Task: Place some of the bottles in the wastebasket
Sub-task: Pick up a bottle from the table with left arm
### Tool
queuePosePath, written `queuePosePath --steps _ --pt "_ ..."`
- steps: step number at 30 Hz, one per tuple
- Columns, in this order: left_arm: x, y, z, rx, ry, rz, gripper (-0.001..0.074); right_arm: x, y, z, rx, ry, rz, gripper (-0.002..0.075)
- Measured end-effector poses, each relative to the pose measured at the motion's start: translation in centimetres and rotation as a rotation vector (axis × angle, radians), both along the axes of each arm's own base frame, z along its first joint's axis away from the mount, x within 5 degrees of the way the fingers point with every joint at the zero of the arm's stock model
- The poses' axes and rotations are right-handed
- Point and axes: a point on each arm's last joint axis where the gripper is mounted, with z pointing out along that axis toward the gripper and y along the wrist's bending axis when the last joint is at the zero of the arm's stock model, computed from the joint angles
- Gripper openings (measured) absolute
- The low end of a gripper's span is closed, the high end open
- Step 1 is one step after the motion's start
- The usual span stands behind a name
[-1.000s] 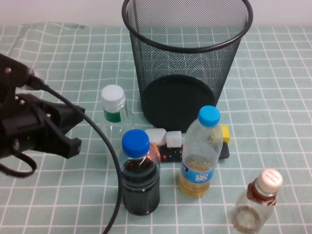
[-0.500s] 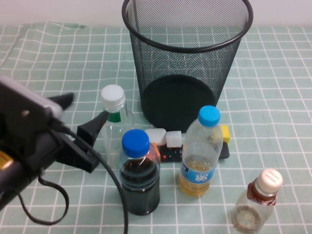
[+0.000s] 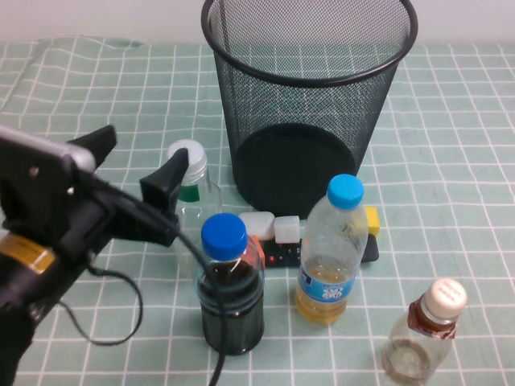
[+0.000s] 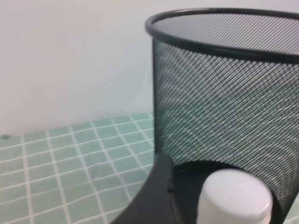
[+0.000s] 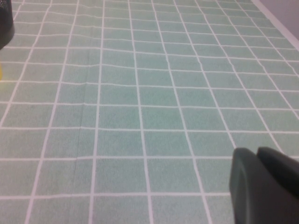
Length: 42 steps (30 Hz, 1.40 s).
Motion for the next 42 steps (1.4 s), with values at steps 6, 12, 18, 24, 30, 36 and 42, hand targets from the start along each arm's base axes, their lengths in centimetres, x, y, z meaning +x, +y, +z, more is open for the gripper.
queuePosePath --steps 6,12,18,24,30,36,42 --pt "1.8 -1.9 0.6 -0.013 0.015 -0.054 0.0579 0.0 0.0 0.0 0.0 0.0 0.0 -0.0008" --pt "3.2 -3.1 0.2 0.006 0.042 -0.066 0.057 0.0 0.0 0.0 0.0 0.0 0.0 -0.0008" --pt "4.6 -2.7 -1.2 0.037 0.087 -0.03 0.0568 0.0 0.0 0.0 0.0 0.0 0.0 -0.0008" --pt "5.2 -2.9 -2.2 0.063 0.114 -0.029 0.0568 0.0 0.0 0.0 0.0 0.0 0.0 -0.0008" --pt "5.7 -3.0 -2.9 0.069 0.122 -0.022 0.0566 0.0 0.0 0.0 0.0 0.0 0.0 -0.0008" --pt "6.0 -3.2 -3.7 0.092 0.138 -0.032 0.0517 0.0 0.0 0.0 0.0 0.0 0.0 -0.0008" --pt "6.0 -3.3 -3.9 0.094 0.136 -0.032 0.036 0.0 0.0 0.0 0.0 0.0 0.0 -0.0008"
